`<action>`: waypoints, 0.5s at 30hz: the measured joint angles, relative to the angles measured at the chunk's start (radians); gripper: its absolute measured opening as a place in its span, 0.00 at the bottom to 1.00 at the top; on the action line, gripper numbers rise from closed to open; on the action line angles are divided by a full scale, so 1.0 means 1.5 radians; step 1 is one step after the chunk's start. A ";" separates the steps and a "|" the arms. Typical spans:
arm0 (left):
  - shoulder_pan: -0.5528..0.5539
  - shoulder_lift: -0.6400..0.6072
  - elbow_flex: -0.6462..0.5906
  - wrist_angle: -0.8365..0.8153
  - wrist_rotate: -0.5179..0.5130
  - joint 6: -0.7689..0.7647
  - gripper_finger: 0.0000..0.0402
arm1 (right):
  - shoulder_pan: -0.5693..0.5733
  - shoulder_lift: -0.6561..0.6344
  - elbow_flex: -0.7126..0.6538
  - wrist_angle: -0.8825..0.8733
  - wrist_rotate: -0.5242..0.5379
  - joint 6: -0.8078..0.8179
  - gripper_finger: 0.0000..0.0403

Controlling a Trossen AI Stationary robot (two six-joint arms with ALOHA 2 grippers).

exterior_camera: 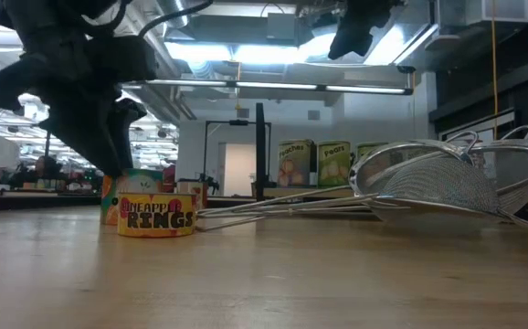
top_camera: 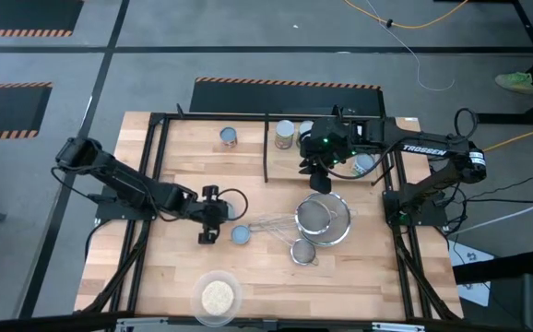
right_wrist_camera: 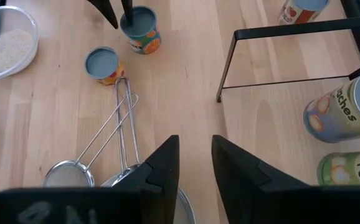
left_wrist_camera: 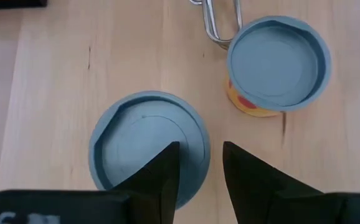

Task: Pick and place cans onto a shelf
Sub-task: Put the canned orange on the shelf

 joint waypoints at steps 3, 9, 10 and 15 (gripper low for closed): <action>0.000 0.009 0.000 0.002 -0.005 0.000 0.29 | 0.000 0.000 0.000 0.000 0.000 0.000 0.25; 0.000 0.011 0.001 0.001 -0.007 0.001 0.22 | 0.000 0.000 0.000 0.000 0.000 0.000 0.25; 0.000 0.011 0.001 0.001 -0.007 0.001 0.20 | 0.000 0.000 0.000 0.001 0.000 0.000 0.25; 0.000 0.011 0.001 0.001 -0.005 0.002 0.05 | 0.000 0.000 0.000 0.015 0.000 0.000 0.25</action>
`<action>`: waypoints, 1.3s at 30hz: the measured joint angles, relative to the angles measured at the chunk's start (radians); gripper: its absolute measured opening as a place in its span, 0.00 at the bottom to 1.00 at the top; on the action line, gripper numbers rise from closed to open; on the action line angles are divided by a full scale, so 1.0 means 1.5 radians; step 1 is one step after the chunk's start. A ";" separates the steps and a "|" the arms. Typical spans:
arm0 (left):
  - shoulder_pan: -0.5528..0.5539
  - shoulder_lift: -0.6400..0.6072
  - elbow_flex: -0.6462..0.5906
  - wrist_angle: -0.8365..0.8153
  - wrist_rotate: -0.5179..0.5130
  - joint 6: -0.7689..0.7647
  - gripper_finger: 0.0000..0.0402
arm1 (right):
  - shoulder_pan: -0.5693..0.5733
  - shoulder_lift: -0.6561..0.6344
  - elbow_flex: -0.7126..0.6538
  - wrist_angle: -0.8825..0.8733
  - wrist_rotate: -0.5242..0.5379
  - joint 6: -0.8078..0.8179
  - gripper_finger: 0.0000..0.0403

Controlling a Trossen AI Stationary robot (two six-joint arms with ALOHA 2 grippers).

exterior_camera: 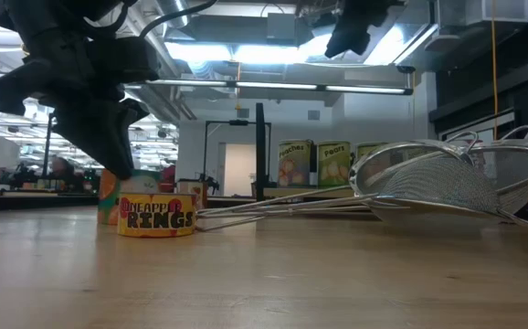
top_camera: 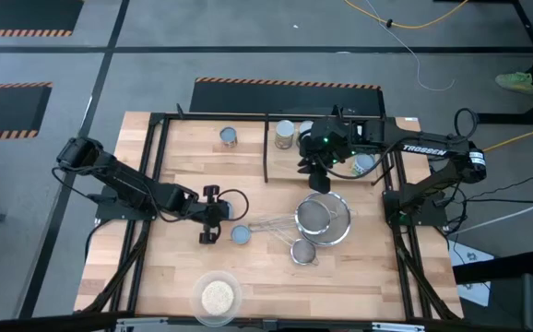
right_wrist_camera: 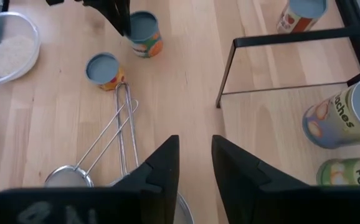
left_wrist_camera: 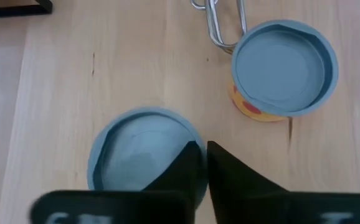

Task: Pick and place cans onto a shelf
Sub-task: Put the canned orange on the shelf

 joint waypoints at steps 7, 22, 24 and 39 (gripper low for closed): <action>0.000 -0.002 0.000 0.004 0.002 0.000 0.03 | 0.000 0.000 0.000 0.021 -0.002 -0.054 0.25; 0.001 -0.040 0.089 0.007 0.126 0.138 0.01 | 0.028 0.017 0.000 0.179 -0.111 -0.187 0.25; 0.001 -0.040 0.107 0.009 0.147 0.172 0.01 | 0.042 0.029 0.000 0.199 -0.111 -0.207 0.25; 0.052 -0.040 0.156 0.038 0.201 0.260 0.01 | 0.096 0.139 0.000 0.284 -0.187 -0.262 0.25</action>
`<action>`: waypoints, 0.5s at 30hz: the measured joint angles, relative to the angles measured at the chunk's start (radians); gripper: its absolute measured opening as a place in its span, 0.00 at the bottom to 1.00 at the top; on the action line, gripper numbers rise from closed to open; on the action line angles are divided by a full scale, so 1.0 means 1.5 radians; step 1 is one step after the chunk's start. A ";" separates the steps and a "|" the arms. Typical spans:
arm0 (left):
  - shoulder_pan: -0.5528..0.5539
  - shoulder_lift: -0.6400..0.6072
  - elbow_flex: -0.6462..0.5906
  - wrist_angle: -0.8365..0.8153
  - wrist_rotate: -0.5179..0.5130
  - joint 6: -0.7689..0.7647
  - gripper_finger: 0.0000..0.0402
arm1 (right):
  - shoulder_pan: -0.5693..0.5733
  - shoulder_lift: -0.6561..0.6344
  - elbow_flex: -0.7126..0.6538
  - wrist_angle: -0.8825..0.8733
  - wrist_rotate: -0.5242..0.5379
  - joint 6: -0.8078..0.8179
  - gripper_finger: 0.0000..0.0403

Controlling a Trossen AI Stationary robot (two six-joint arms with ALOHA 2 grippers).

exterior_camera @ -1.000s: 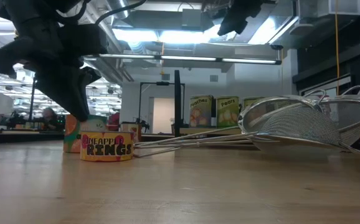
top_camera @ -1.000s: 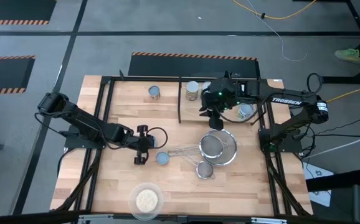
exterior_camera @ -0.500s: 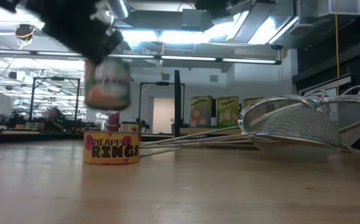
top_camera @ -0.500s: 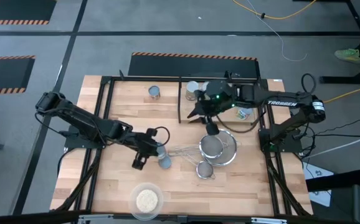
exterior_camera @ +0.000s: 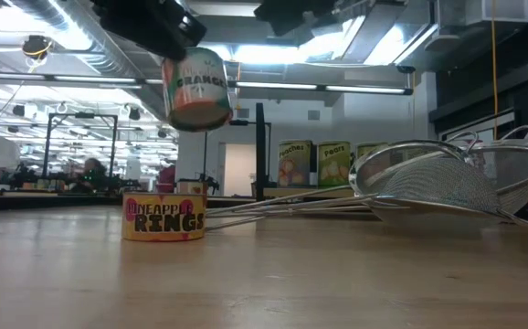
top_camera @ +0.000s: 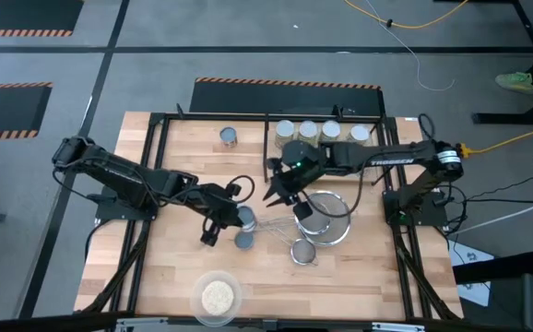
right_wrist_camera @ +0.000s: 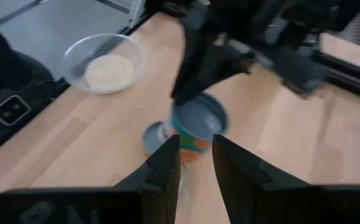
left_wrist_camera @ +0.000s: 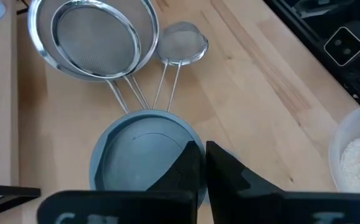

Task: Pick and place cans onto a shelf
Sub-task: Put the canned orange on the shelf

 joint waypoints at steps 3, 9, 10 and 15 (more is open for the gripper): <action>0.007 0.000 0.000 0.004 0.002 0.001 0.01 | 0.000 0.025 0.000 0.018 -0.011 0.000 0.25; 0.013 0.000 0.000 0.009 0.002 0.001 0.01 | 0.000 0.070 0.000 0.100 -0.049 0.000 0.25; 0.013 0.000 0.000 0.009 0.002 0.001 0.01 | 0.000 0.076 0.000 0.112 -0.059 0.000 0.25; 0.013 0.000 0.000 0.009 0.002 0.001 0.01 | 0.000 0.095 0.000 0.131 -0.081 -0.001 0.25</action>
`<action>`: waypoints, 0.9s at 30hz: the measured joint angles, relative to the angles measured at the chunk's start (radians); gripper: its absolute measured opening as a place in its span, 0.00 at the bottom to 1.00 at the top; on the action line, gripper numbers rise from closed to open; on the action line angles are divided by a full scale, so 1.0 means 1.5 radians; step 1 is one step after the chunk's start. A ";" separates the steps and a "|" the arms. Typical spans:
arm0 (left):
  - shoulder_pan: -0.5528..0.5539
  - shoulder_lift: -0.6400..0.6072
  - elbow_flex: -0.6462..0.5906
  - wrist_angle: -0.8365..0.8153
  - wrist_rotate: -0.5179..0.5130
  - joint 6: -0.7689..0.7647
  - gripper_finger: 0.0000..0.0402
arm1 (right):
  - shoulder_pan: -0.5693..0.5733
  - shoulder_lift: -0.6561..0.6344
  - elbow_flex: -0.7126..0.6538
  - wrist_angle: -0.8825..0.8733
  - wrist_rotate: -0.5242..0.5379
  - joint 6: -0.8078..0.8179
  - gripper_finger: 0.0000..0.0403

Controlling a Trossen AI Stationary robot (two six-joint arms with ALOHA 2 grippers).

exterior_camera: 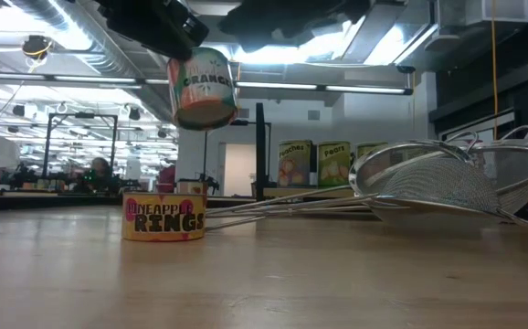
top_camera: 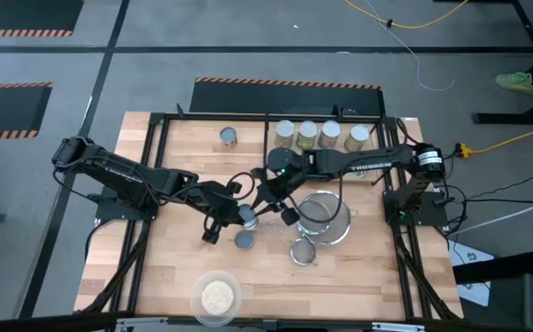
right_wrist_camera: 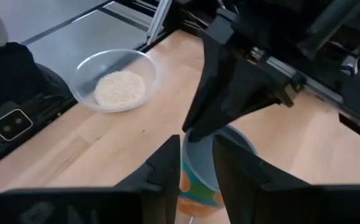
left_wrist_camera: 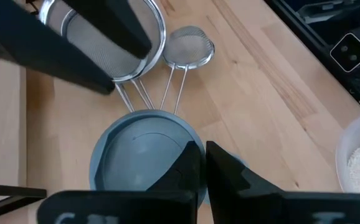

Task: Pick and place cans onto a shelf
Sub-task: Put the canned orange on the shelf

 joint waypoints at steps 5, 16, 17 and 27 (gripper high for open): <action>0.000 0.000 0.000 0.000 0.000 0.000 0.01 | 0.004 0.010 0.000 0.009 0.002 -0.014 0.25; 0.000 0.000 0.000 0.002 -0.001 0.000 0.02 | 0.018 0.036 0.000 0.004 0.035 -0.035 0.25; 0.000 0.000 0.000 0.004 -0.001 0.001 0.02 | 0.018 0.041 -0.001 0.008 0.035 -0.035 0.25; 0.000 0.000 0.000 0.012 -0.005 -0.001 0.02 | 0.021 0.050 0.000 0.001 0.036 -0.035 0.25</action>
